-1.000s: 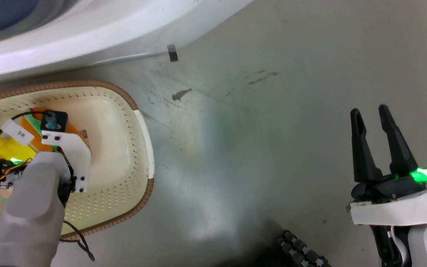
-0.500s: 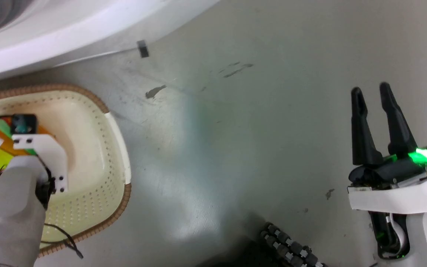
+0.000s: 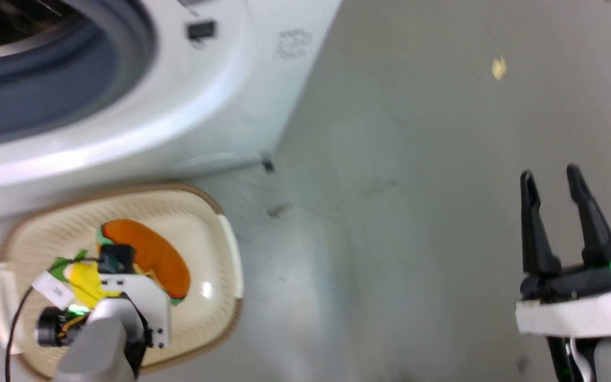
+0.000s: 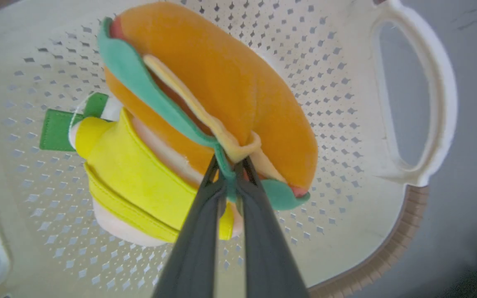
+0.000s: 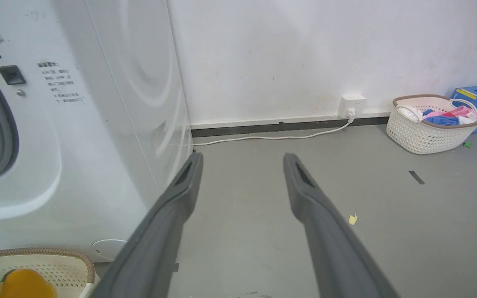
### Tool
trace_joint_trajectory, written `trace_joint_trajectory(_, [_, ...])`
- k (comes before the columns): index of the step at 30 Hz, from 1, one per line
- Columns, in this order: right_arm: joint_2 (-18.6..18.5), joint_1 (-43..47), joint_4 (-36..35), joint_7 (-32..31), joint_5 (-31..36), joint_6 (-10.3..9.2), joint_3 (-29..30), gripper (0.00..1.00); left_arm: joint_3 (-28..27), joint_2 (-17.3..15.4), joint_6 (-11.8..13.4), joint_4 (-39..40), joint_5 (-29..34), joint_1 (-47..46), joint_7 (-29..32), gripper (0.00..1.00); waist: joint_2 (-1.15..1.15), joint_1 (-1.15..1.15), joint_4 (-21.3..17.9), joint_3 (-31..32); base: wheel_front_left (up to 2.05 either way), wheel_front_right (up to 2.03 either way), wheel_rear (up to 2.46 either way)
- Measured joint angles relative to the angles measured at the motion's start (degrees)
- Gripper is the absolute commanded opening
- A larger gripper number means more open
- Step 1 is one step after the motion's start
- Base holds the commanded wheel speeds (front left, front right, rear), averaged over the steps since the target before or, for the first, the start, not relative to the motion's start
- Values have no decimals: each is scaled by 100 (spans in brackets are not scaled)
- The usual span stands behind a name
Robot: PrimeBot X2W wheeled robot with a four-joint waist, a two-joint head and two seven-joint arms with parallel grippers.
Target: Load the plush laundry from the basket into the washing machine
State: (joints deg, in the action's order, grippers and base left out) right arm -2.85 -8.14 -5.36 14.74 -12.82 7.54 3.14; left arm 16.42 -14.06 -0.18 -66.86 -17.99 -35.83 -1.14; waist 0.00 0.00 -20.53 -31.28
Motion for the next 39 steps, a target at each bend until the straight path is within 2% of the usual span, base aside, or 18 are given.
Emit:
trace_joint_trajectory(7, [0,431,27,0,300,0,26,100,81,402,-253,37,-94,539,-1014,0,0,-1,566,959,0,0,0])
trace_joint_trajectory(12, [0,696,77,0,417,0,21,100,112,649,-302,492,-94,931,-1311,0,0,-1,936,1523,0,0,0])
trace_joint_trajectory(14, [0,786,105,0,447,0,10,100,92,664,-302,917,-88,1111,-1326,0,0,-1,1060,1720,0,0,0])
trace_joint_trajectory(21, [0,910,152,0,470,0,-19,100,-352,639,-123,3403,90,1901,-1354,0,0,-2,1372,2183,0,0,0])
trace_joint_trajectory(26, [0,895,138,0,448,0,-48,100,-522,597,-68,4689,315,2054,-1355,0,0,0,1403,2043,0,0,0])
trace_joint_trajectory(30, [0,843,94,0,372,0,-77,100,-605,511,-12,5223,408,1833,-1324,0,0,1,1356,1741,0,0,0])
trace_joint_trajectory(39, [0,178,-103,0,94,0,-141,100,-918,-123,102,6103,547,278,-290,0,0,2,1100,633,0,0,0])
